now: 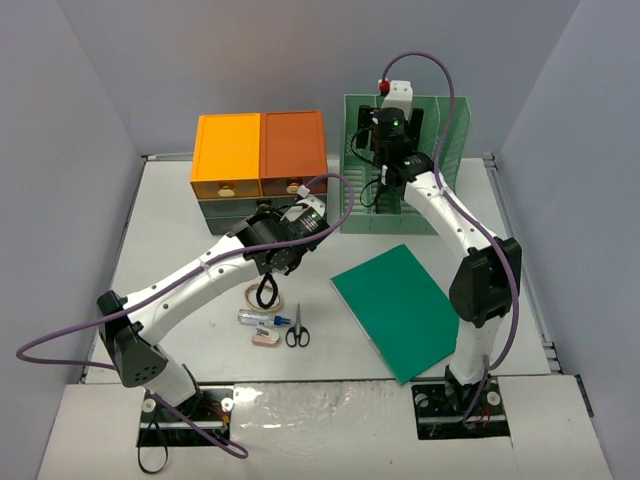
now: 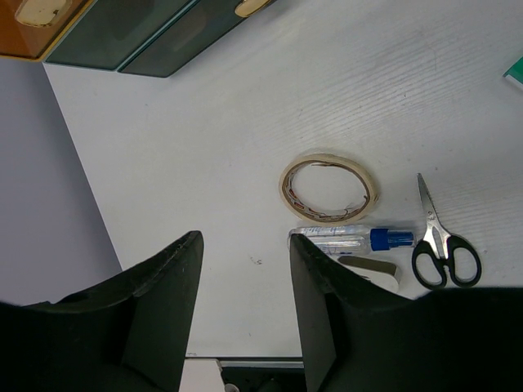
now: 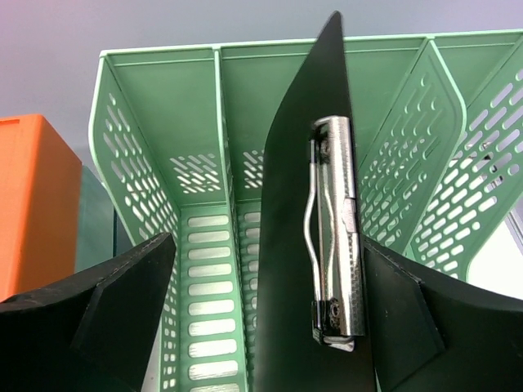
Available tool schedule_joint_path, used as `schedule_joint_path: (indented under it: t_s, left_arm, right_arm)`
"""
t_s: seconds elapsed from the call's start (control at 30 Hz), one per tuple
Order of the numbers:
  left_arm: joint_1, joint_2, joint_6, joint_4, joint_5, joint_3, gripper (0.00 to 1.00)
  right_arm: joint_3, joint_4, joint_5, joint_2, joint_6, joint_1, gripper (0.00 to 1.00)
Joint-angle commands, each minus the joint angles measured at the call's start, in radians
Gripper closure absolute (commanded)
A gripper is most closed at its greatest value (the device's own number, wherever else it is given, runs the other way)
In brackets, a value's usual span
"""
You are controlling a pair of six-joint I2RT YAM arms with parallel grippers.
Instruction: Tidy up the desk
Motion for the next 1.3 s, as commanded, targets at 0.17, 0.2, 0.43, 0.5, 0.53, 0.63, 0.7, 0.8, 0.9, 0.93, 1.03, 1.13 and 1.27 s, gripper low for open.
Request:
schedule_joint_path:
  t_s: [0.17, 0.2, 0.43, 0.5, 0.53, 0.63, 0.7, 0.8, 0.9, 0.93, 1.03, 1.13, 1.27]
  left_arm:
    - [0.006, -0.044, 0.004, 0.021, 0.008, 0.032, 0.57]
    - [0.006, -0.045, 0.003, 0.023, 0.009, 0.031, 0.57]
    - [0.006, -0.06, -0.01, 0.03, 0.021, 0.014, 0.57]
    - [0.006, -0.065, -0.013, 0.029, 0.021, 0.011, 0.57]
    - [0.005, -0.069, -0.016, 0.029, 0.021, 0.009, 0.57]
    - [0.004, -0.082, -0.019, 0.028, 0.022, 0.003, 0.57]
    - [0.003, -0.088, -0.02, 0.025, 0.019, 0.002, 0.57]
    - [0.0, -0.098, -0.019, 0.023, 0.016, -0.003, 0.57]
    - [-0.003, -0.111, -0.017, 0.025, 0.026, -0.01, 0.57]
    - [-0.003, -0.113, -0.016, 0.029, 0.035, -0.014, 0.57]
    - [-0.005, -0.127, -0.013, 0.054, 0.085, -0.031, 0.57]
    - [-0.008, -0.141, 0.003, 0.097, 0.152, -0.062, 0.57]
    - [-0.008, -0.14, 0.007, 0.174, 0.287, -0.108, 0.56]
  right_arm:
    - [0.058, -0.032, 0.114, -0.093, -0.035, 0.025, 0.09]
    - [0.059, -0.034, 0.125, -0.1, -0.038, 0.028, 0.09]
    - [0.066, -0.034, 0.224, -0.137, -0.07, 0.043, 0.07]
    - [0.062, -0.034, 0.248, -0.143, -0.078, 0.045, 0.06]
    - [0.056, -0.034, 0.253, -0.152, -0.074, 0.048, 0.06]
    - [0.04, -0.034, 0.27, -0.189, -0.058, 0.056, 0.06]
    - [0.031, -0.044, 0.283, -0.213, -0.039, 0.066, 0.06]
    - [0.017, -0.076, 0.299, -0.26, 0.014, 0.081, 0.06]
    - [0.001, -0.191, 0.31, -0.304, 0.117, 0.098, 0.06]
    - [-0.004, -0.233, 0.314, -0.314, 0.169, 0.103, 0.06]
    - [-0.058, -0.374, 0.321, -0.385, 0.296, 0.131, 0.06]
    - [-0.163, -0.485, 0.33, -0.495, 0.502, 0.203, 0.06]
    - [-0.368, -0.654, 0.283, -0.606, 0.772, 0.249, 0.06]
